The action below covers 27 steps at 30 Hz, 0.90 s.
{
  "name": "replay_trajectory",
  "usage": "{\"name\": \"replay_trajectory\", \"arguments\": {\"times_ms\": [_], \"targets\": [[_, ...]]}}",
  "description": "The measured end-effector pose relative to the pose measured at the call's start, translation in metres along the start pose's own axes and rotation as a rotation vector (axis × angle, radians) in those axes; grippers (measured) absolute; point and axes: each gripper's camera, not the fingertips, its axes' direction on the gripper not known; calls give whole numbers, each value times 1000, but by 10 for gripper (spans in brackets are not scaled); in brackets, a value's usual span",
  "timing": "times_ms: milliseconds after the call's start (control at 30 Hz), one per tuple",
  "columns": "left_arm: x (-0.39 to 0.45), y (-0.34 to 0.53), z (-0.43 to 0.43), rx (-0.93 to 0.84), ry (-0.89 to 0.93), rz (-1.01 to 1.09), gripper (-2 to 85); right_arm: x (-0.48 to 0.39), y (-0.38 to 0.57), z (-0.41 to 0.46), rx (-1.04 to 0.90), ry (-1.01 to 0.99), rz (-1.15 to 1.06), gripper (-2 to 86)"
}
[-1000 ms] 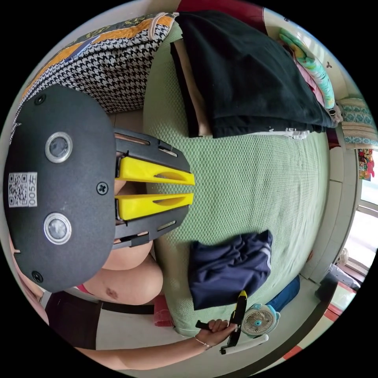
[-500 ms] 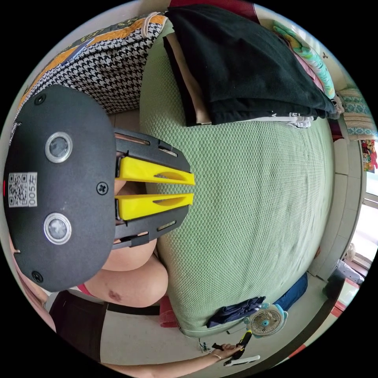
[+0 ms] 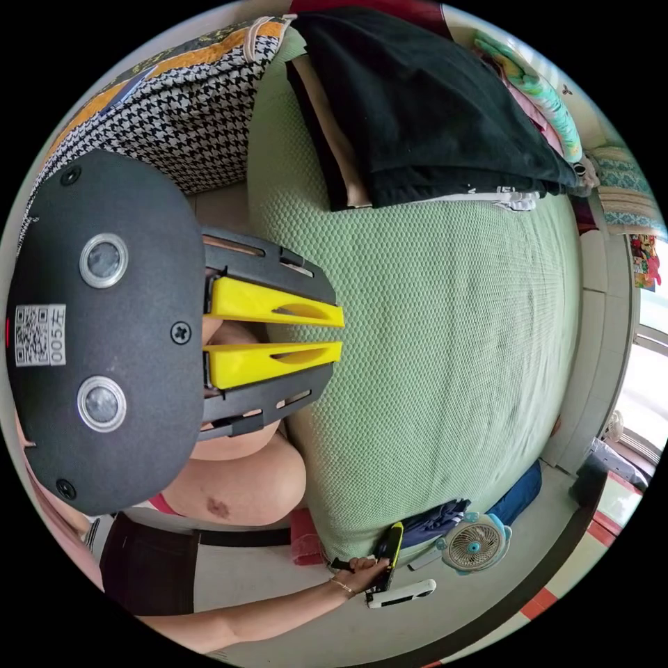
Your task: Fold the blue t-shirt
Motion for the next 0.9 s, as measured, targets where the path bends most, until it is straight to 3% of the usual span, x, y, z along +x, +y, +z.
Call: {"name": "replay_trajectory", "arguments": {"times_ms": [233, 367, 700, 900], "targets": [[-14, 21, -28, 10, 32, -45, 52, 21, 41, -14, -59, -74, -20, 76], [-14, 32, -52, 26, 19, -22, 52, 6, 63, -55, 70, -242, 5, 125], [-52, 75, -121, 85, 5, -127, 53, -153, 68, -138, 272, -585, -237, 135], [-75, 70, -171, 142, -44, -199, 63, -256, 48, -169, 351, -677, -341, 135]]}}
